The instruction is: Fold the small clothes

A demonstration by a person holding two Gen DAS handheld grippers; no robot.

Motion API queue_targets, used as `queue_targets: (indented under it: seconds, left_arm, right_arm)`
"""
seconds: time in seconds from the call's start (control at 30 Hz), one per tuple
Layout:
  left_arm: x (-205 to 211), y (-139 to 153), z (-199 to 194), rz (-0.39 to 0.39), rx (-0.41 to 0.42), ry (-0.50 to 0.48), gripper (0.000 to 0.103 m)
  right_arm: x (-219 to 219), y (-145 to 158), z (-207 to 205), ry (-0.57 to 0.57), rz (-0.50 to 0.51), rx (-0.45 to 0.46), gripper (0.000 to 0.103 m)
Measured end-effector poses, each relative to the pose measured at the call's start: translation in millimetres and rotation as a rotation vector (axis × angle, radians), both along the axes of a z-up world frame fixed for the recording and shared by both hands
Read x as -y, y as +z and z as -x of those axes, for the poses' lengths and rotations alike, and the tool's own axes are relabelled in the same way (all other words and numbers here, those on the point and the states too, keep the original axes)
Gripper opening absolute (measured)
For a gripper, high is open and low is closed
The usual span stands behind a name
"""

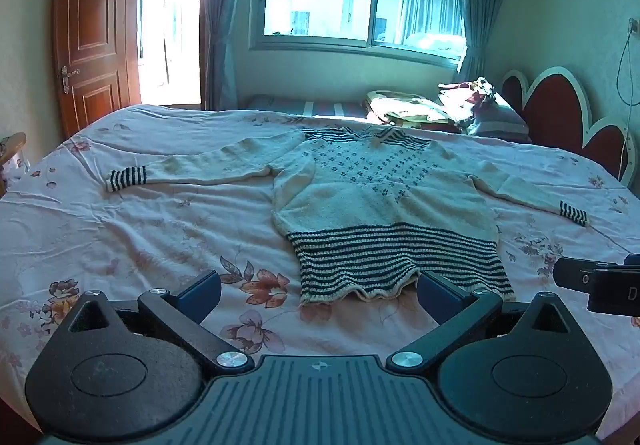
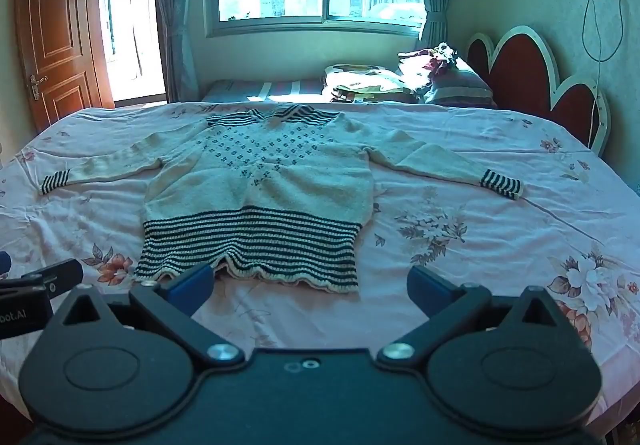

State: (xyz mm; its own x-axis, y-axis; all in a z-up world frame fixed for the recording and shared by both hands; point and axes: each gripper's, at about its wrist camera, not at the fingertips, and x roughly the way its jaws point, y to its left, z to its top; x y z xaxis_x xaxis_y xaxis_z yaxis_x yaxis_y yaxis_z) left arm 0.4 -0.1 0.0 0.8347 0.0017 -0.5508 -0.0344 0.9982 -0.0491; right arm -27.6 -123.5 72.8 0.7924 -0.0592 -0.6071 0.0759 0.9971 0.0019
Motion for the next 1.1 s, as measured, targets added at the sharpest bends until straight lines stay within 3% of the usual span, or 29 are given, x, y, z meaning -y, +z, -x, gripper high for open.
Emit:
queue_targets:
  seconds: [1.1]
  left_arm:
    - [-1.9, 3.1, -0.1, -0.014, 0.019, -0.003, 0.103]
  right_arm:
    - [1.4, 1.6, 2.0, 0.008, -0.008, 0.007, 0.102]
